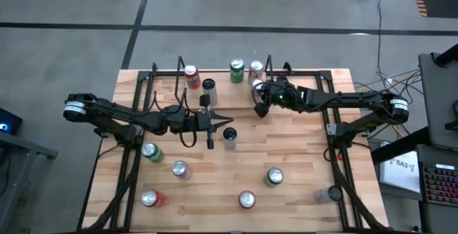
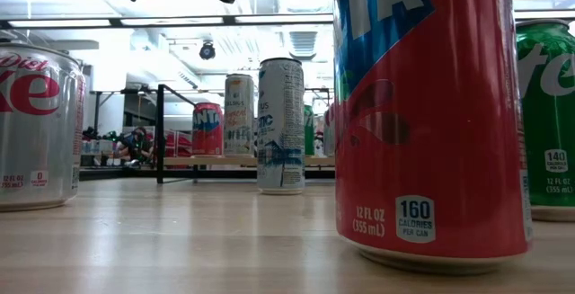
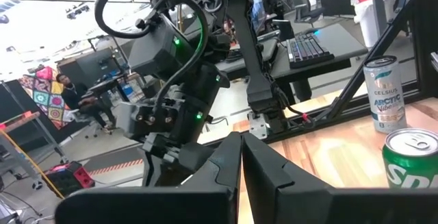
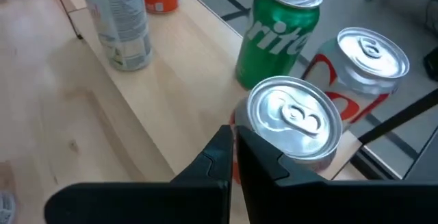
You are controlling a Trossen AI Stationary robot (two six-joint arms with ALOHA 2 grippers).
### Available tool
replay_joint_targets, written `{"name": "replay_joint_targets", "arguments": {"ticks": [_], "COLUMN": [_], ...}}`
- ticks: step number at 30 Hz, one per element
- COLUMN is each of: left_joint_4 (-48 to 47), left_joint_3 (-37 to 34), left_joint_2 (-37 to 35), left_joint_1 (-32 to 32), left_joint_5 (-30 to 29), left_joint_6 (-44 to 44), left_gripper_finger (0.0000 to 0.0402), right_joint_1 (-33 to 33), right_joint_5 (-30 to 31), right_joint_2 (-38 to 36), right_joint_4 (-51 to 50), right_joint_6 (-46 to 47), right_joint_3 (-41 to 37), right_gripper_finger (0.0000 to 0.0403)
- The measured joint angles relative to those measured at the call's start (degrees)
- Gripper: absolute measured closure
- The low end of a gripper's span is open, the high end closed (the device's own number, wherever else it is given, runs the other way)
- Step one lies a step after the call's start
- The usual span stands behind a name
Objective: Sort soda cans
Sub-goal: Put the top red silver soda can on the shelf and align it with the other red silver soda can
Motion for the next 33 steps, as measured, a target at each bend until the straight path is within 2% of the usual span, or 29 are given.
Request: {"name": "replay_joint_targets", "arguments": {"ticks": [11, 18, 27, 33], "left_joint_4": [-0.4, -0.3, 0.0, -0.7], "left_joint_3": [0.0, 0.0, 0.0, 0.7], "left_joint_2": [0.0, 0.1, 0.1, 0.1], "left_joint_1": [0.0, 0.0, 0.0, 0.1], "left_joint_5": [0.0, 0.0, 0.0, 0.1], "left_joint_6": [-1.7, -0.1, -3.1, -8.6], "left_gripper_finger": [0.0401, 0.0401, 0.0401, 0.0401], "right_joint_1": [0.0, -0.3, -0.2, -0.2], "right_joint_5": [-3.1, 1.3, 0.9, -5.9], "right_joint_2": [-0.3, -0.3, -2.4, -9.6], "right_joint_4": [-3.8, -0.6, -0.2, -2.9], "right_joint_6": [3.5, 1.0, -1.0, -0.1], "right_joint_3": [0.0, 0.0, 0.0, 0.0], "right_gripper_finger": [0.0392, 0.0392, 0.0392, 0.0392]}}
